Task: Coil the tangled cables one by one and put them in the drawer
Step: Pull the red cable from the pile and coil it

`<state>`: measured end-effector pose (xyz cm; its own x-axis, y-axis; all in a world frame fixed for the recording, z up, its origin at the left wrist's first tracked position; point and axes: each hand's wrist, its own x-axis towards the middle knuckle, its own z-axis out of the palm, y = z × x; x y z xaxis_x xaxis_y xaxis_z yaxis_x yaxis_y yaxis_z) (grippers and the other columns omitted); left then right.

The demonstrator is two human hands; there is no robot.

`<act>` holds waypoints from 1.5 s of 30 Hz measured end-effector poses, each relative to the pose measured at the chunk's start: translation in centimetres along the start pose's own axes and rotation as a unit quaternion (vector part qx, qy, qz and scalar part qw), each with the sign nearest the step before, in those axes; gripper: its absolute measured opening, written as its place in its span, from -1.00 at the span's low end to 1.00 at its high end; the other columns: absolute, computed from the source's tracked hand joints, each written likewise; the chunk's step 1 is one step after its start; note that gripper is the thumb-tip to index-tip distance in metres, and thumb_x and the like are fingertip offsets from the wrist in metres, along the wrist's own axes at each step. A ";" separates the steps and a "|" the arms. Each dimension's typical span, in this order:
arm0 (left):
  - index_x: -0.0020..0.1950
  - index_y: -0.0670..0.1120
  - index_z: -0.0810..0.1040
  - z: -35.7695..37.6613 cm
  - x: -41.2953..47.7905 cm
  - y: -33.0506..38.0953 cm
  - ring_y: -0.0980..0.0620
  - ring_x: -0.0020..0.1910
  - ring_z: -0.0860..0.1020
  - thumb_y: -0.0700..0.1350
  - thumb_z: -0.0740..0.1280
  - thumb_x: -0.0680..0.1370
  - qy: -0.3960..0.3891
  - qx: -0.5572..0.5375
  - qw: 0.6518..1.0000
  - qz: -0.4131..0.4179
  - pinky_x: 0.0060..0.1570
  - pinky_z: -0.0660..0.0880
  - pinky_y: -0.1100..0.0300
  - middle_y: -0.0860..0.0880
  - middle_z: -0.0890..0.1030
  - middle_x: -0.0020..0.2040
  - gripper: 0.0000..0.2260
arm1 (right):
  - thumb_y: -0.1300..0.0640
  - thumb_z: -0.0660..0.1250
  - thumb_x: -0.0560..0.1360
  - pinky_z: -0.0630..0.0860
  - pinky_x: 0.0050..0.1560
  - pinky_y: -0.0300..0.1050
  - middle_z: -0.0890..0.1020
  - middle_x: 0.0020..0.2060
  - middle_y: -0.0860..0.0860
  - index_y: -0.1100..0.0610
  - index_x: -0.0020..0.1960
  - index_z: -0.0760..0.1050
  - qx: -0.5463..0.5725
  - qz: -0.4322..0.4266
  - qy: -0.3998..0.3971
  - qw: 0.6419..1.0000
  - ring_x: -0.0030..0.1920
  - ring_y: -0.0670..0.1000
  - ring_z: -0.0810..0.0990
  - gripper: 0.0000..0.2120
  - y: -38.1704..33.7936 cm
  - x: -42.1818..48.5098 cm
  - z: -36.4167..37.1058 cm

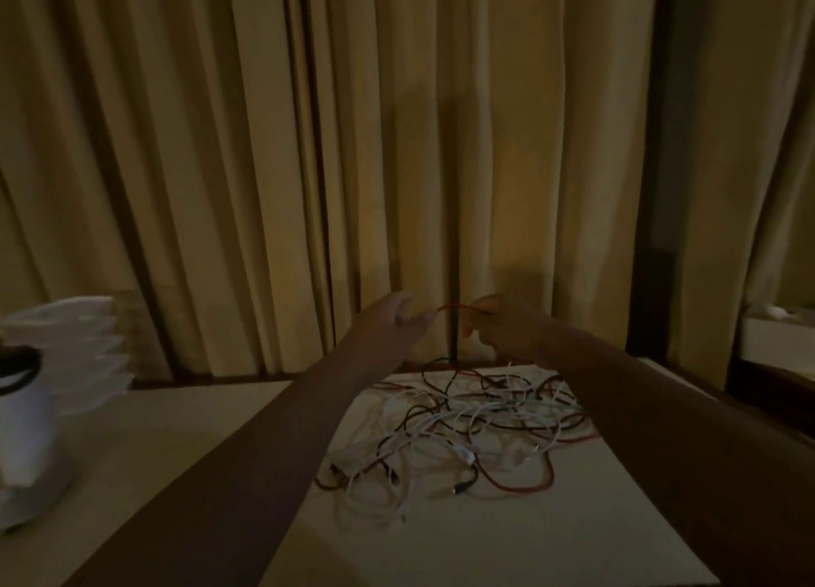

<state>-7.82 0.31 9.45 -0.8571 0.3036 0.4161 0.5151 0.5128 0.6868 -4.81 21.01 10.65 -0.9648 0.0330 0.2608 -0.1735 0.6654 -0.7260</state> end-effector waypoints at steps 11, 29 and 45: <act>-0.03 0.02 0.67 1.4 4.8 0.2 0.16 -0.16 0.57 -0.07 0.30 0.64 0.114 -0.004 0.992 0.056 -0.26 0.40 0.28 0.08 0.65 -0.18 -0.84 | 0.18 0.21 0.67 0.50 -0.34 -0.14 0.57 -0.29 0.09 0.32 0.07 0.60 0.359 0.040 -0.114 0.926 -0.33 -0.01 0.51 -0.75 2.2 0.5 0.4; -0.15 0.10 0.63 8.1 7.4 -4.1 0.17 -0.41 0.46 -0.02 0.23 0.68 -0.095 -0.034 0.993 0.068 -0.35 0.37 0.26 0.06 0.59 -0.35 -0.74 | 0.26 0.43 0.42 0.67 -0.08 -0.05 0.71 -0.13 0.21 0.32 0.01 0.57 0.586 -0.064 0.090 0.803 -0.10 0.12 0.73 -0.80 5.2 8.0 4.8; -0.04 0.05 0.70 4.8 7.3 -3.8 0.05 -0.16 0.62 0.00 0.28 0.65 -0.168 0.083 0.982 0.033 -0.13 0.55 0.08 0.02 0.67 -0.16 -0.80 | 0.34 0.25 0.62 0.46 -0.38 -0.43 0.63 -0.21 0.02 0.19 -0.03 0.61 0.118 -0.066 0.088 0.987 -0.35 -0.29 0.58 -0.83 8.6 9.2 4.0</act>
<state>-16.07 4.44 7.08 -0.7892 0.5745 0.2171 0.5860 0.5987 0.5460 -16.00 24.08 4.27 -0.8849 0.0998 0.4550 -0.3573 0.4813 -0.8004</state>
